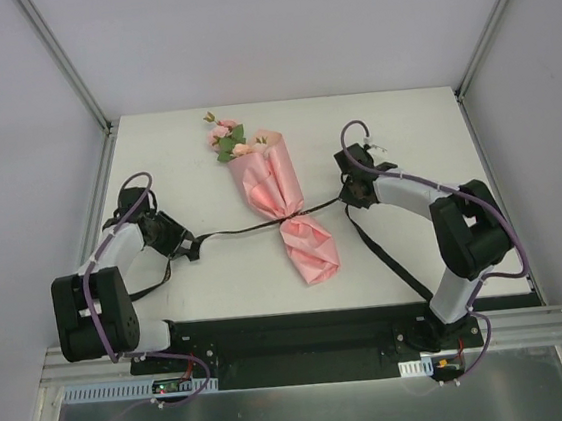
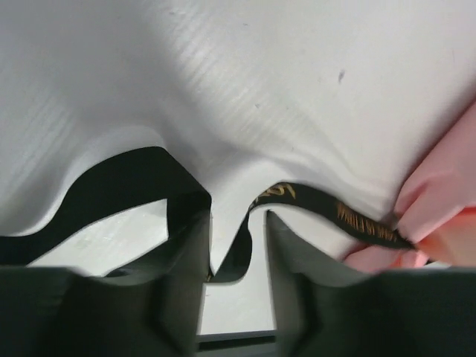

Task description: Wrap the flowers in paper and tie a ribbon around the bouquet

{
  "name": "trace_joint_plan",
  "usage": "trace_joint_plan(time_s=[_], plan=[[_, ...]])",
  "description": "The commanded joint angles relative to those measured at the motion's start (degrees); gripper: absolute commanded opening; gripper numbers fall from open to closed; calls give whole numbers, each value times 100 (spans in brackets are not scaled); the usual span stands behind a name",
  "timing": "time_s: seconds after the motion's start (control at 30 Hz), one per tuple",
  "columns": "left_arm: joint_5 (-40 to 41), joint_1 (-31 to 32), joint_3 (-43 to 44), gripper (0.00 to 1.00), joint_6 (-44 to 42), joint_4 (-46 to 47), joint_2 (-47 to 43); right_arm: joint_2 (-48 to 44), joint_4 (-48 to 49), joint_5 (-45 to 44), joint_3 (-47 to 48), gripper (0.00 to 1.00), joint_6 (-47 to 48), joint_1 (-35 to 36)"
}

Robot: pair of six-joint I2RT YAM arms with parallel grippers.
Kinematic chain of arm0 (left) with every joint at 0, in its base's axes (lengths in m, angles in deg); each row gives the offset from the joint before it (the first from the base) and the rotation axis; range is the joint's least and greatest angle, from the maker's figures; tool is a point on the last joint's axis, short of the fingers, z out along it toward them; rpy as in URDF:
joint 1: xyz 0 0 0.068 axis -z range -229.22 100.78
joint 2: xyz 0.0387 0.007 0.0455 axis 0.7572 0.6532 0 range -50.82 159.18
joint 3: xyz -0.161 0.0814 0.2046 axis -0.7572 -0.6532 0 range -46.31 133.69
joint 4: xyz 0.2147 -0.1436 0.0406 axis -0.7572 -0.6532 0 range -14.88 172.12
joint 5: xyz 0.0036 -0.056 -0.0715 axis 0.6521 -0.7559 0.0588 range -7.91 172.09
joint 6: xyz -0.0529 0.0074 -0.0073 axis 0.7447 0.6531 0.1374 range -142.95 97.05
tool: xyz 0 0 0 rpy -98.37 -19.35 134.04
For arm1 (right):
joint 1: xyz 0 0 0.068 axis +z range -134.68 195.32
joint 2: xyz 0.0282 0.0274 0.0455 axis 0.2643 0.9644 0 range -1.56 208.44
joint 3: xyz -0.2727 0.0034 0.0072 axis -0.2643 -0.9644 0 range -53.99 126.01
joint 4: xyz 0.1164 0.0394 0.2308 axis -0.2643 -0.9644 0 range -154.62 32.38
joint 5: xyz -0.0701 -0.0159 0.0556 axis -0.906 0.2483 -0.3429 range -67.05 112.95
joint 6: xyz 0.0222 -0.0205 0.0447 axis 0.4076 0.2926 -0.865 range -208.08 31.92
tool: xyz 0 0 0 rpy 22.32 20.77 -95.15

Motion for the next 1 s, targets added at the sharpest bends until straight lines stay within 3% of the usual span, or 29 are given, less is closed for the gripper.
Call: trace_joint_plan(time_s=[0.0, 0.07, 0.2, 0.27, 0.4, 0.43, 0.53, 0.57, 0.67, 0.7, 0.73, 0.97], plan=[[-375, -29, 85, 44, -879, -176, -549, 31, -89, -8, 514, 0, 1978, 199], [-560, 6, 102, 52, -1002, -211, -786, 259, -211, 572, 733, 0, 2382, 235], [-755, 408, 435, 53, -1484, -387, -927, 331, -274, 759, 769, 1, 2919, 226], [-430, 682, 655, 53, -1757, -544, -770, 339, -291, 942, 804, 0, 3069, 226], [-44, 2148, 1252, 52, -3075, -650, -120, 331, -362, 1285, 849, 0, 3394, 209], [462, 2638, 1324, 54, -3260, -659, 116, 304, -344, 1321, 831, 0, 3517, 174], [976, 2810, 1631, 53, -3534, -764, 739, 313, -388, 1722, 822, 0, 3693, -10], [1194, 2819, 1710, 53, -3578, -800, 873, 322, -432, 1751, 831, 2, 3807, -55], [1513, 2819, 1992, 53, -3587, -932, 1225, 348, -694, 1998, 857, 31, 4070, -196], [1530, 2819, 2071, 53, -3578, -940, 1235, 322, -783, 1945, 848, 45, 4098, -213], [1522, 2819, 2097, 53, -3569, -949, 1226, 313, -844, 1867, 822, 51, 4124, -222], [1714, 2696, 2116, 52, -3114, -1072, 831, 23, -793, 1657, 181, 60, 4344, -205]])
